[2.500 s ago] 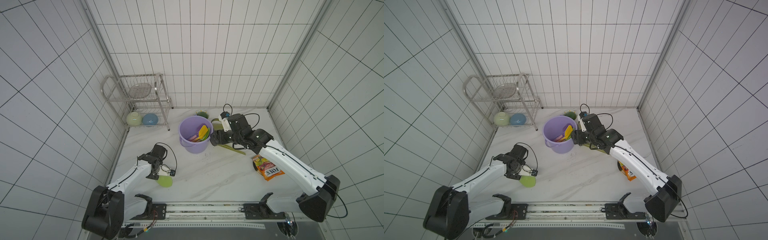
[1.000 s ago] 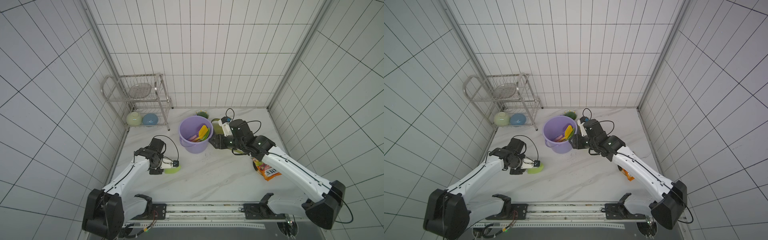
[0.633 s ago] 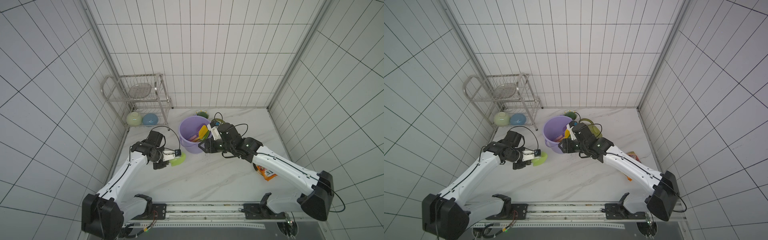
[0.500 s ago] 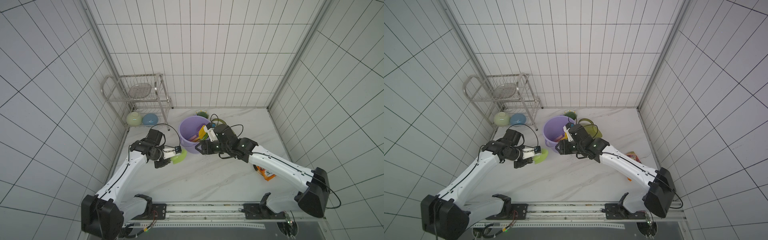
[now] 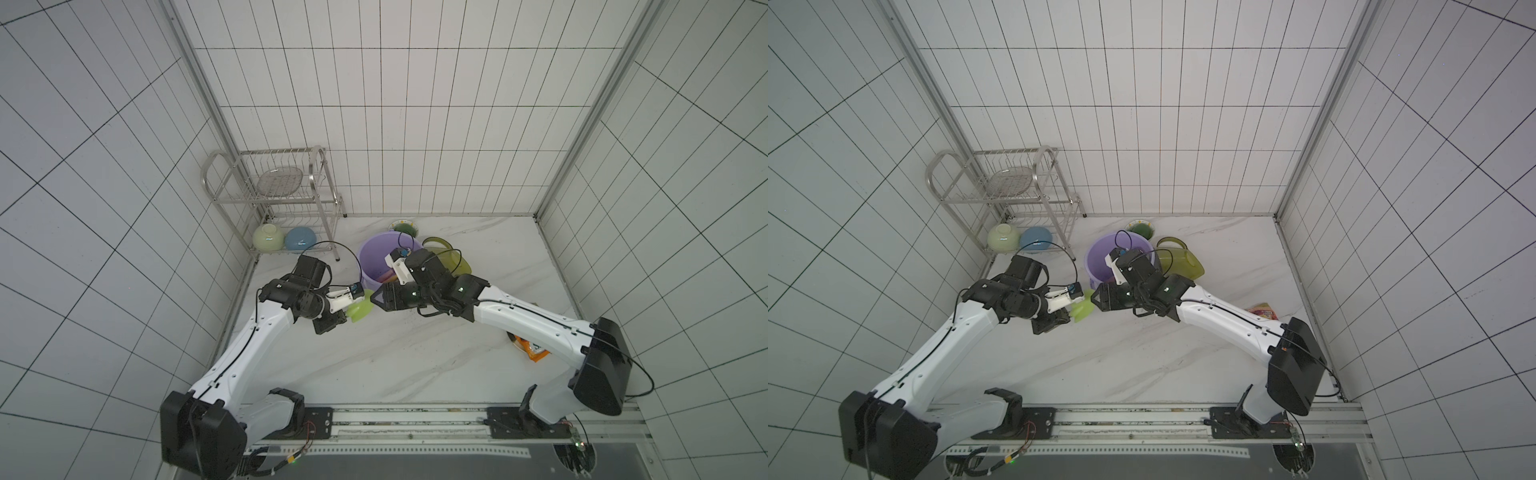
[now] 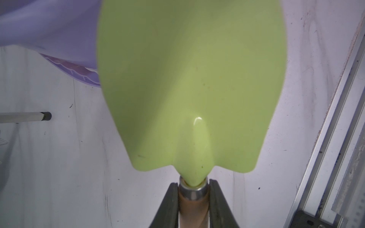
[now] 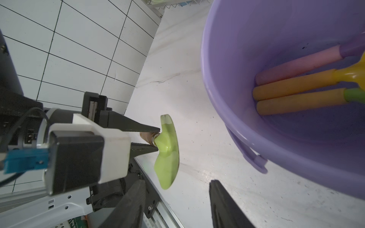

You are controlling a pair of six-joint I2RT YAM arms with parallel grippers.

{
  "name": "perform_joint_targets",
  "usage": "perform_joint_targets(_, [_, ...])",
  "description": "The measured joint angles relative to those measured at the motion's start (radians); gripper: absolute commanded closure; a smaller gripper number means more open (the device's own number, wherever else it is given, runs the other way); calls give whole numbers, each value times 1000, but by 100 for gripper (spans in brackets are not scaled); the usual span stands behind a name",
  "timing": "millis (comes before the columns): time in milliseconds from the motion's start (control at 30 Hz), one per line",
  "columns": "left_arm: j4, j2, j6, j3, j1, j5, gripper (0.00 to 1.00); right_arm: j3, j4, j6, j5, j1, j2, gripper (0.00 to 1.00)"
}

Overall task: Organize the gardening tools
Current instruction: Pick up the gardening tool from the center of the board.

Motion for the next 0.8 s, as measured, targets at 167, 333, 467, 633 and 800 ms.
perform_joint_targets(167, [-5, 0, -11, 10, -1, 18, 77, 26, 20, 13, -5, 6, 42, 59])
perform_joint_targets(333, [-8, 0, -16, 17, -1, 29, 77, 28, 27, 20, -8, 8, 61, 73])
perform_joint_targets(467, [-18, 0, -18, 17, -1, 33, 77, 28, 33, 19, -18, 11, 64, 83])
perform_joint_targets(633, [-19, 0, -25, 19, -1, 33, 69, 34, 44, 26, -28, 11, 64, 92])
perform_joint_targets(800, [-19, 0, -31, 32, -2, 40, 52, 42, 40, 11, -23, 11, 64, 98])
